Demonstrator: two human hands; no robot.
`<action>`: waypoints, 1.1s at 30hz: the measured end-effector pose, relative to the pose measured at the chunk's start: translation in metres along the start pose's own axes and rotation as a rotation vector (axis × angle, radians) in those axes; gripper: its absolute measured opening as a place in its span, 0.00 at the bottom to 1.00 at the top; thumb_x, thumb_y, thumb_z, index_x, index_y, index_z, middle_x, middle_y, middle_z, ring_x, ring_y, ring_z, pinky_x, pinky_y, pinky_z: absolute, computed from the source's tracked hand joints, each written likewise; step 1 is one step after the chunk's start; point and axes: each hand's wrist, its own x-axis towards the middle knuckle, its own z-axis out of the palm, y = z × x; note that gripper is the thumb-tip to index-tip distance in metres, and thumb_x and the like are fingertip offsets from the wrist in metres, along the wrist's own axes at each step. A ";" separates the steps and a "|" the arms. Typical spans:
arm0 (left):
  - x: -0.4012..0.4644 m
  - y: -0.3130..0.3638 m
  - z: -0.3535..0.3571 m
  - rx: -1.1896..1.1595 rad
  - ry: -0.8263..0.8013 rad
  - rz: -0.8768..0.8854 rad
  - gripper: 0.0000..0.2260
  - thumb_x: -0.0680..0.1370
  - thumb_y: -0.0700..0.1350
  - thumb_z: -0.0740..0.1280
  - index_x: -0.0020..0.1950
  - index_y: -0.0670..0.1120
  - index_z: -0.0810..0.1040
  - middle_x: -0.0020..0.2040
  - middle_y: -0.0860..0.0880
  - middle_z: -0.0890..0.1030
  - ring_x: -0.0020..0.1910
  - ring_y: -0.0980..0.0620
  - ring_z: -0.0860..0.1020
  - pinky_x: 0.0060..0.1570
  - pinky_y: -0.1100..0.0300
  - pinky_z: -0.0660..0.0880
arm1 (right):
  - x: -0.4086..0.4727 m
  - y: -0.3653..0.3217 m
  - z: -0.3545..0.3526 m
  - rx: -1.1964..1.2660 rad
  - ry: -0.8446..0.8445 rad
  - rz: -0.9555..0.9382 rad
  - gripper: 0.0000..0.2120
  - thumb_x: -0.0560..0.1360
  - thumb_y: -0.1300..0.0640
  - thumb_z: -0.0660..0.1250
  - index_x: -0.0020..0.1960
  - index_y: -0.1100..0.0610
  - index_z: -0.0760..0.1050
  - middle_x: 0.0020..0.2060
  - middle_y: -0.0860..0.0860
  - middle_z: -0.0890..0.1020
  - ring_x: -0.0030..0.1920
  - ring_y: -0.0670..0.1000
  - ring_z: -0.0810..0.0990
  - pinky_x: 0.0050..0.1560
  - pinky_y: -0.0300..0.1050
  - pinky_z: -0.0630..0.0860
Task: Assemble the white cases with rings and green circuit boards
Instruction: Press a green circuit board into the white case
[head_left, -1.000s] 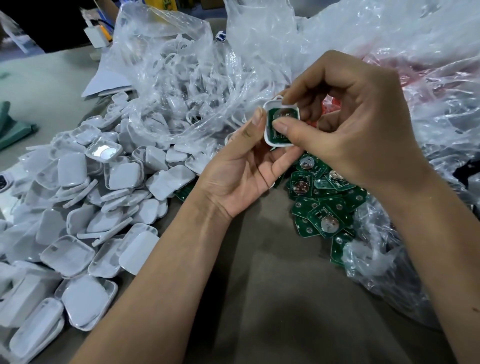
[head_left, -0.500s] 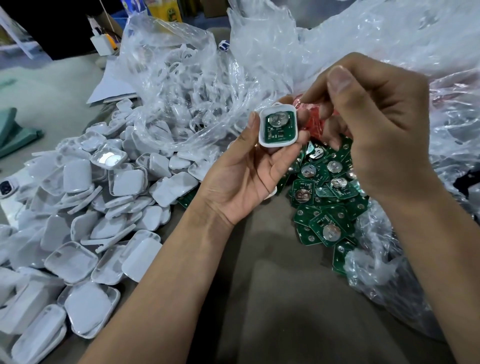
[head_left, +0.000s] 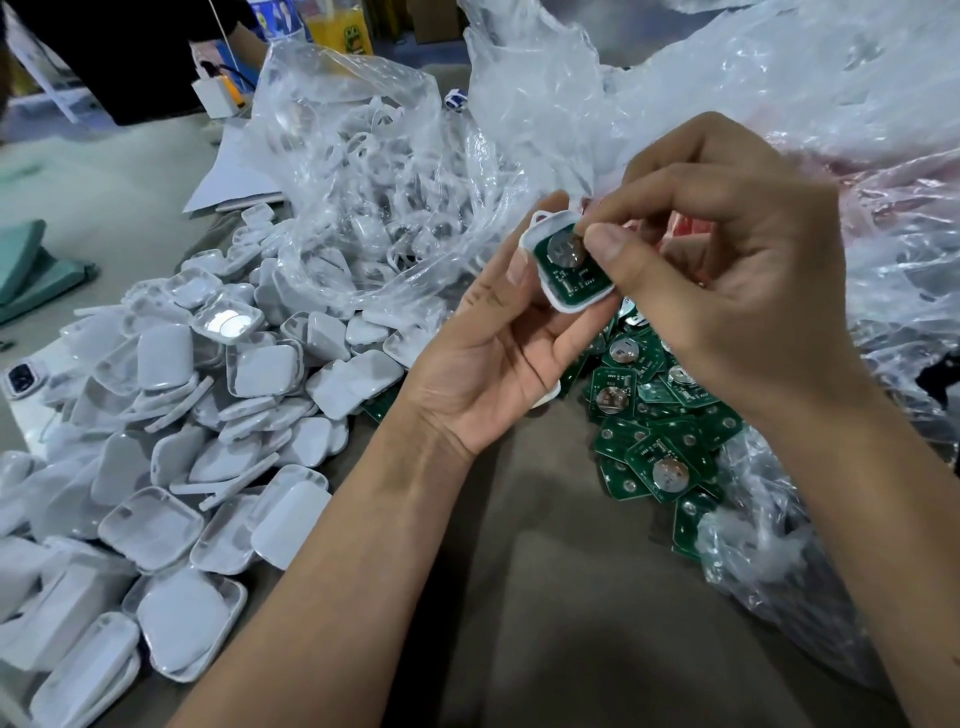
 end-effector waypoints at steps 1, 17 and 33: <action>0.000 0.000 0.000 0.004 0.000 0.006 0.25 0.68 0.36 0.79 0.64 0.40 0.80 0.58 0.37 0.84 0.57 0.41 0.84 0.58 0.49 0.82 | 0.000 -0.001 0.000 -0.015 -0.017 0.007 0.03 0.78 0.59 0.74 0.50 0.59 0.85 0.47 0.54 0.79 0.42 0.54 0.79 0.26 0.54 0.73; 0.001 -0.002 0.004 0.048 0.047 -0.068 0.30 0.62 0.45 0.82 0.60 0.37 0.77 0.53 0.39 0.85 0.51 0.45 0.86 0.49 0.54 0.84 | 0.002 -0.003 -0.003 -0.066 -0.117 0.059 0.07 0.77 0.54 0.76 0.52 0.55 0.85 0.50 0.49 0.79 0.41 0.50 0.78 0.29 0.45 0.74; 0.000 -0.002 0.003 0.064 0.075 -0.046 0.25 0.64 0.43 0.81 0.57 0.34 0.81 0.55 0.37 0.85 0.52 0.43 0.86 0.48 0.54 0.84 | 0.003 -0.005 0.001 -0.050 -0.137 0.080 0.07 0.77 0.56 0.76 0.52 0.58 0.84 0.48 0.51 0.79 0.43 0.51 0.80 0.31 0.44 0.77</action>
